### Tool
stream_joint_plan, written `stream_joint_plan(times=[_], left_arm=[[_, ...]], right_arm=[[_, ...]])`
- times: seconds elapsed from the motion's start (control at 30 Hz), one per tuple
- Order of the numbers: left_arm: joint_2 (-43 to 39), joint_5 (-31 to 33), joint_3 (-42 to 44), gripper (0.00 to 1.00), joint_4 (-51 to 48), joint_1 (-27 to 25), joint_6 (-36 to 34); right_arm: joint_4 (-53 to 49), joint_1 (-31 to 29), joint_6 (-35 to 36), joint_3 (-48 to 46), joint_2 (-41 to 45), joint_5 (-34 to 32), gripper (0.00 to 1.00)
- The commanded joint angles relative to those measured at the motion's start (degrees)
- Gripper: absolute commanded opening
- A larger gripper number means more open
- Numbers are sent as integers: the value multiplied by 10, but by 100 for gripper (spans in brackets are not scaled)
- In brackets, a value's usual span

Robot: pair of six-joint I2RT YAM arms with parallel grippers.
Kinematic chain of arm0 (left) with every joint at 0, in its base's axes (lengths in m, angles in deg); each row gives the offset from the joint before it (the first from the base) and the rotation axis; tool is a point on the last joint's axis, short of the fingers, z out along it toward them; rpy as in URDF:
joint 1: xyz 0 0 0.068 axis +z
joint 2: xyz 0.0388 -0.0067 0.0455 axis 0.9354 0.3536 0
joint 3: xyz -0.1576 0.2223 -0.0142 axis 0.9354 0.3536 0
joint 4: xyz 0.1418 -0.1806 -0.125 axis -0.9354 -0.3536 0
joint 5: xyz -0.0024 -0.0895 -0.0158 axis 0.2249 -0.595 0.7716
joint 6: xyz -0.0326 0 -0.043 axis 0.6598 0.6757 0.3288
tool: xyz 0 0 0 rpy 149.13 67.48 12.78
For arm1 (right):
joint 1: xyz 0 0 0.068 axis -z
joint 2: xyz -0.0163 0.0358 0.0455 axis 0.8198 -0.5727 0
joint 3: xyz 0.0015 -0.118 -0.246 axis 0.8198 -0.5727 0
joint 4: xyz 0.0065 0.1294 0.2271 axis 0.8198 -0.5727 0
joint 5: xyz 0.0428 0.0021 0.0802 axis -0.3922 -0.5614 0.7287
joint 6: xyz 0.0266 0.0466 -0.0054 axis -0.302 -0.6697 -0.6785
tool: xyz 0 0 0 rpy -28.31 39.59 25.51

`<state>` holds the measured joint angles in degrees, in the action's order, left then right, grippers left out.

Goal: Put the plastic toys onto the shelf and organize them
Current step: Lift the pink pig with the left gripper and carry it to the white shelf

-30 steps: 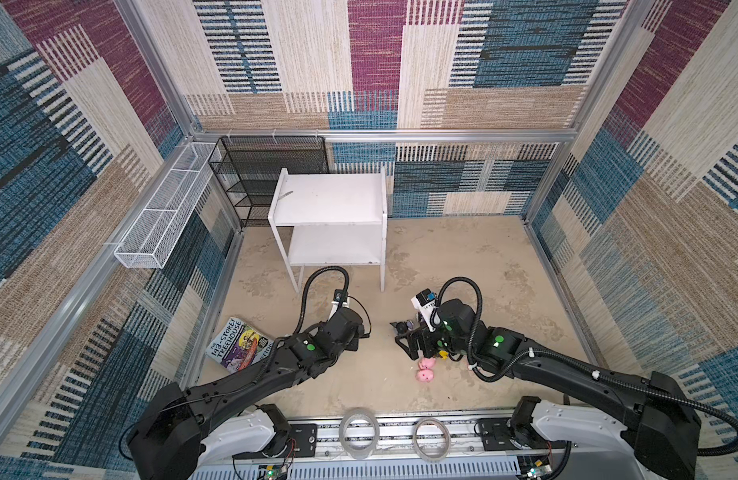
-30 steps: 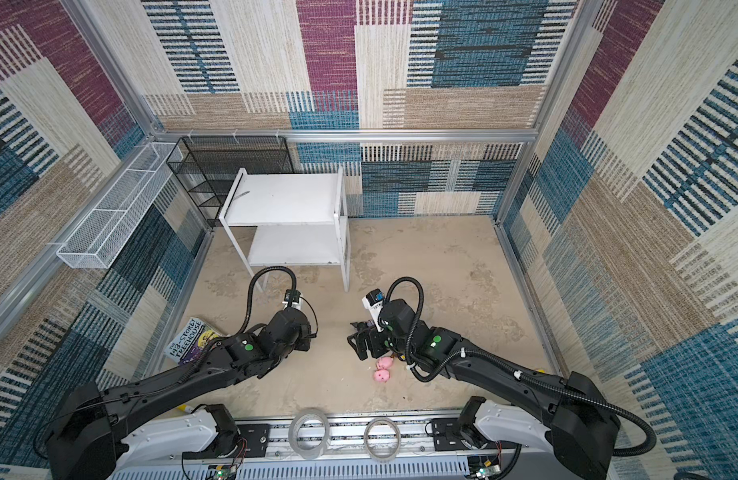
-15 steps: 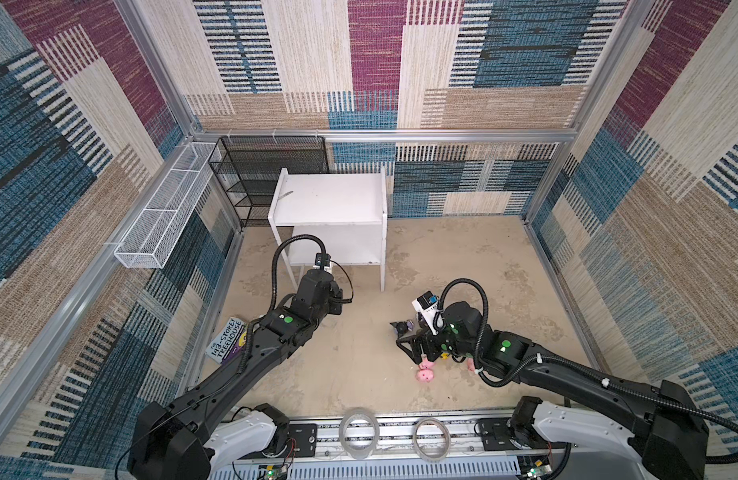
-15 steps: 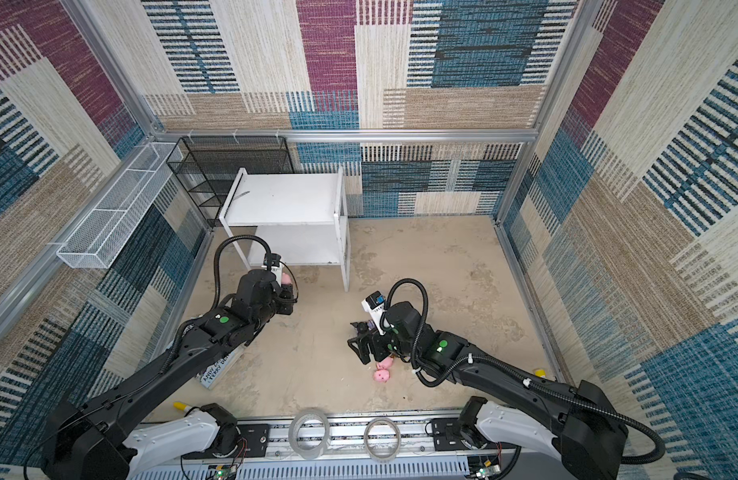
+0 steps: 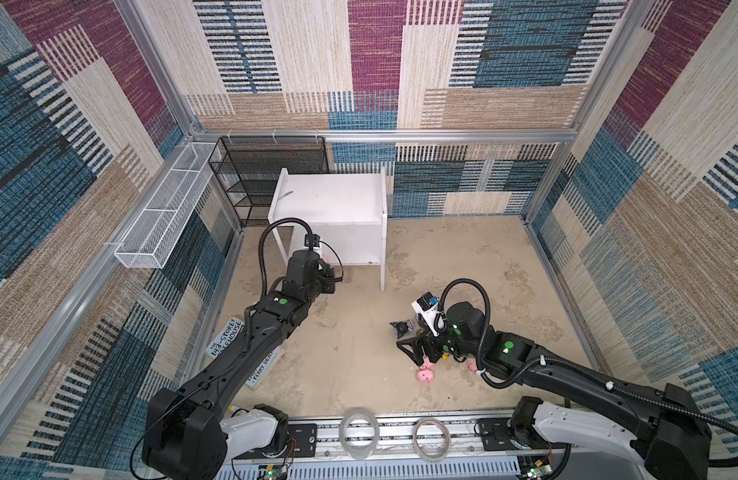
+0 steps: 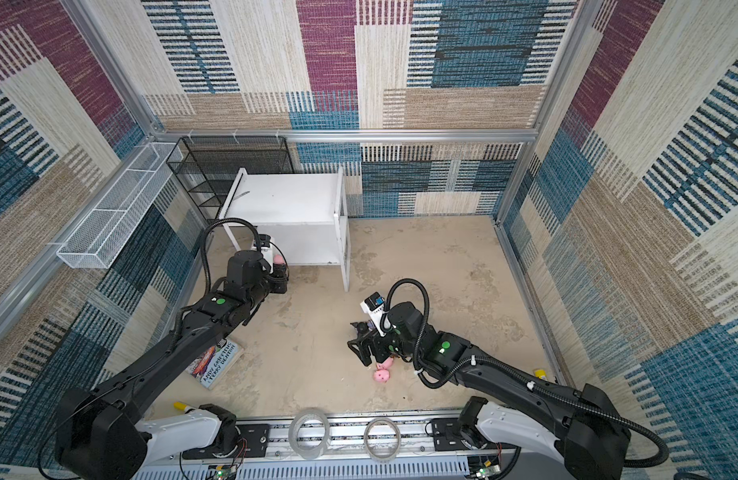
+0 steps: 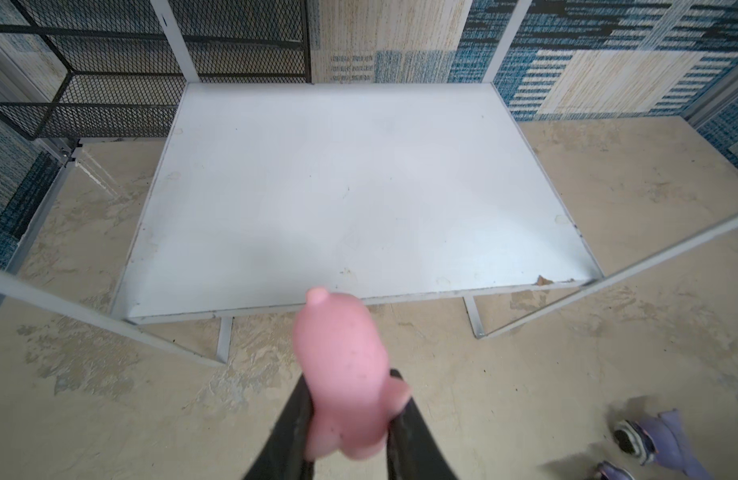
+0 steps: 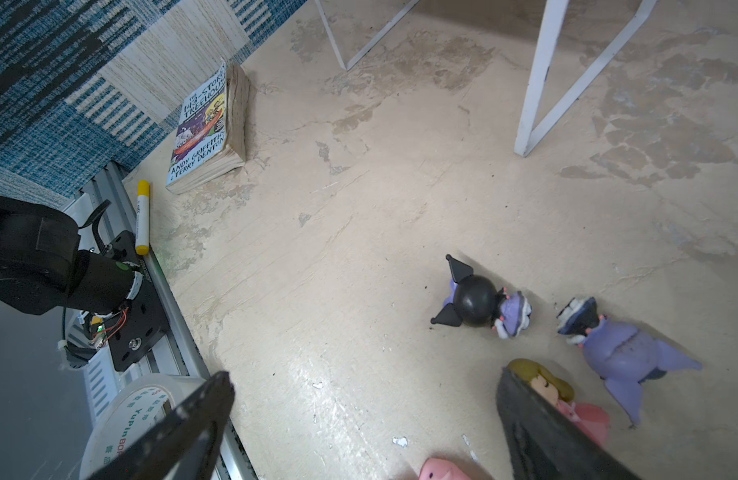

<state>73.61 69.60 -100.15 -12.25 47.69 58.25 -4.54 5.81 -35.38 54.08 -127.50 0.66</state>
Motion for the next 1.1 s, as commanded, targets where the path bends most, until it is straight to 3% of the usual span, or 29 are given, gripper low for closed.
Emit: stream_joint_plan(times=[0.0, 0.6, 1.07], left_arm=[[7, -12, 5, 27, 47, 10, 9], [71, -31, 11, 27, 142, 57, 44], [110, -24, -4, 29, 151, 76, 39]], right_arm=[[27, 0, 3, -2, -2, 8, 100], [20, 0, -15, -9, 10, 10, 100], [23, 0, -21, -13, 8, 8, 100]])
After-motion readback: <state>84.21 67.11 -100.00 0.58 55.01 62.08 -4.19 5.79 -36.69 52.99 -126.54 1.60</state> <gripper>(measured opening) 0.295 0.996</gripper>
